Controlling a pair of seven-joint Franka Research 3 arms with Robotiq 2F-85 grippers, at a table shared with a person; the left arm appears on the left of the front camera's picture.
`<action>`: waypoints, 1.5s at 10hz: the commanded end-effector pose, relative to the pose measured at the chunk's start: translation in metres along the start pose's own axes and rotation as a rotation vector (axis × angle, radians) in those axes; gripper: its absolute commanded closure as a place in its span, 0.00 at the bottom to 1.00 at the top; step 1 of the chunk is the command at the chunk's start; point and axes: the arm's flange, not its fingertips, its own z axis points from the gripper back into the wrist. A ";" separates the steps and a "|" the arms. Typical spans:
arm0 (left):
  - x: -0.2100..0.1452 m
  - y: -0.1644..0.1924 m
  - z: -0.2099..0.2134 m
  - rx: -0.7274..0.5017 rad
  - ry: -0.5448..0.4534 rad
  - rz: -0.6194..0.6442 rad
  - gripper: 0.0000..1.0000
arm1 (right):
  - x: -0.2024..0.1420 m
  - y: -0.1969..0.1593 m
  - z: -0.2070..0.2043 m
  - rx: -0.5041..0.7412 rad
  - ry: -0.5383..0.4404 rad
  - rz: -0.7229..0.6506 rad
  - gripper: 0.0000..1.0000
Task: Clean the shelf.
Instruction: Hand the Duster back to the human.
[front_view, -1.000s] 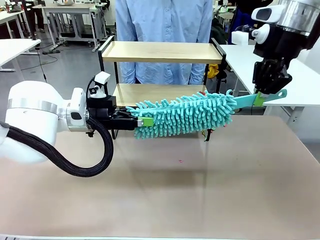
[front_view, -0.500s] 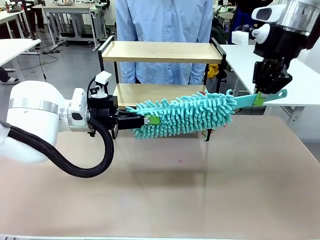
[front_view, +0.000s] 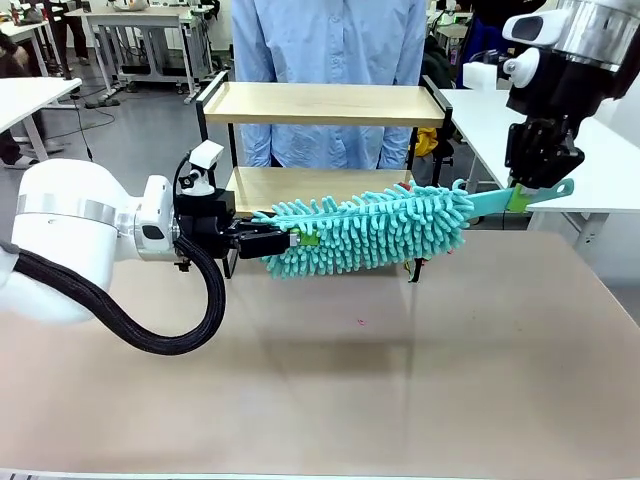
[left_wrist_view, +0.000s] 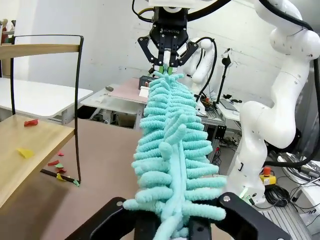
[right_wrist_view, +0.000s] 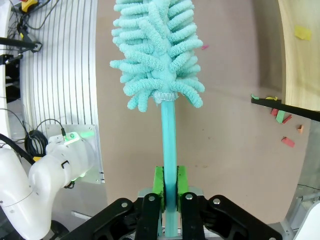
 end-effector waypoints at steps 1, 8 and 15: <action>0.000 0.000 0.002 -0.012 -0.001 -0.021 1.00 | -0.004 0.002 0.002 0.000 -0.017 0.011 0.87; 0.000 0.000 0.000 0.000 0.000 0.000 1.00 | -0.019 0.021 0.043 -0.081 -0.243 -0.051 0.00; 0.000 0.000 0.000 0.000 0.000 0.000 1.00 | -0.141 0.089 0.126 -0.411 -0.807 -0.309 0.00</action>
